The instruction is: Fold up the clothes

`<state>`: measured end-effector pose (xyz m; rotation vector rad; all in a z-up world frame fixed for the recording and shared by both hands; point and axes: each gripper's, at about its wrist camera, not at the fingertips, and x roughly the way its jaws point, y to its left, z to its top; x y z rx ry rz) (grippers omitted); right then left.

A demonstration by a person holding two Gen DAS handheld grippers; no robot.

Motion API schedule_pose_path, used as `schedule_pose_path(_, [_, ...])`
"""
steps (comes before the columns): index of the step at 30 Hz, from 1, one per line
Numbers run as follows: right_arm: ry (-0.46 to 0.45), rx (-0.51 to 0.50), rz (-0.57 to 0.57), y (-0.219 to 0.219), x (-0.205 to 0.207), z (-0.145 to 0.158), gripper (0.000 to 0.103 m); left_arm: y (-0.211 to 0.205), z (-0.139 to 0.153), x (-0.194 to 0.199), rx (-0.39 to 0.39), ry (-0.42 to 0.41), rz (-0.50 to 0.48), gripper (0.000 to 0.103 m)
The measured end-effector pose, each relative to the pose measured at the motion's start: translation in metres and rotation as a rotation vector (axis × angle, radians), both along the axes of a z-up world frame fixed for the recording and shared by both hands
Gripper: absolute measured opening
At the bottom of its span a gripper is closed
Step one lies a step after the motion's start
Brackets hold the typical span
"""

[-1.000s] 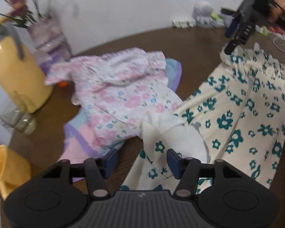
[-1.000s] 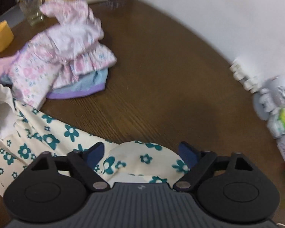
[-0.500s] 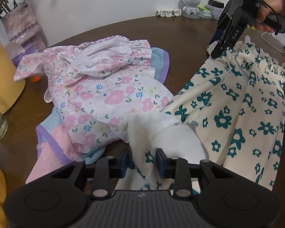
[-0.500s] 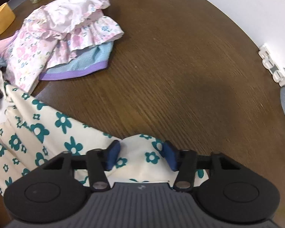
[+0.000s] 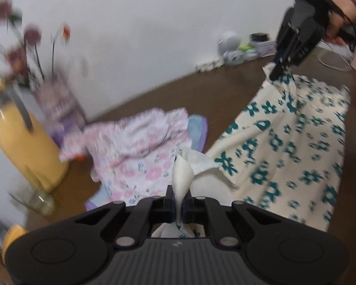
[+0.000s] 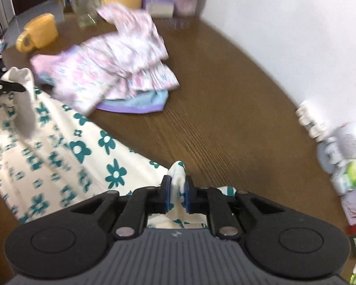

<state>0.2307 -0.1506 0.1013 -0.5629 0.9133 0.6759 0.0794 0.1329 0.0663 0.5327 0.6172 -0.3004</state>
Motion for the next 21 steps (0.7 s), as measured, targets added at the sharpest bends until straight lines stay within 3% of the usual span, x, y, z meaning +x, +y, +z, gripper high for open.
schedule_pose_path(3, [-0.091, 0.011, -0.001, -0.022, -0.061, -0.001, 0.011, -0.020, -0.012, -0.045, 0.085, -0.050, -0.049, 0.005])
schedule_pose_path(9, [-0.113, 0.021, -0.077, -0.051, -0.136, -0.051, 0.011, -0.043, -0.047, -0.089, 0.095, 0.013, -0.075, 0.005])
schedule_pose_path(14, [-0.130, 0.074, -0.141, -0.060, -0.146, -0.071, 0.016, -0.044, -0.061, -0.092, 0.059, 0.043, -0.031, 0.005])
schedule_pose_path(16, [-0.134, 0.089, -0.169, -0.066, -0.145, -0.077, 0.026, -0.043, -0.065, -0.095, 0.056, 0.055, -0.022, 0.005])
schedule_pose_path(18, [-0.126, 0.114, -0.192, -0.072, -0.147, -0.082, 0.030, -0.043, -0.069, -0.098, 0.052, 0.067, -0.014, 0.005])
schedule_pose_path(21, [-0.108, 0.180, -0.218, -0.080, -0.151, -0.079, 0.040, -0.036, -0.060, -0.104, 0.010, 0.070, -0.002, 0.012])
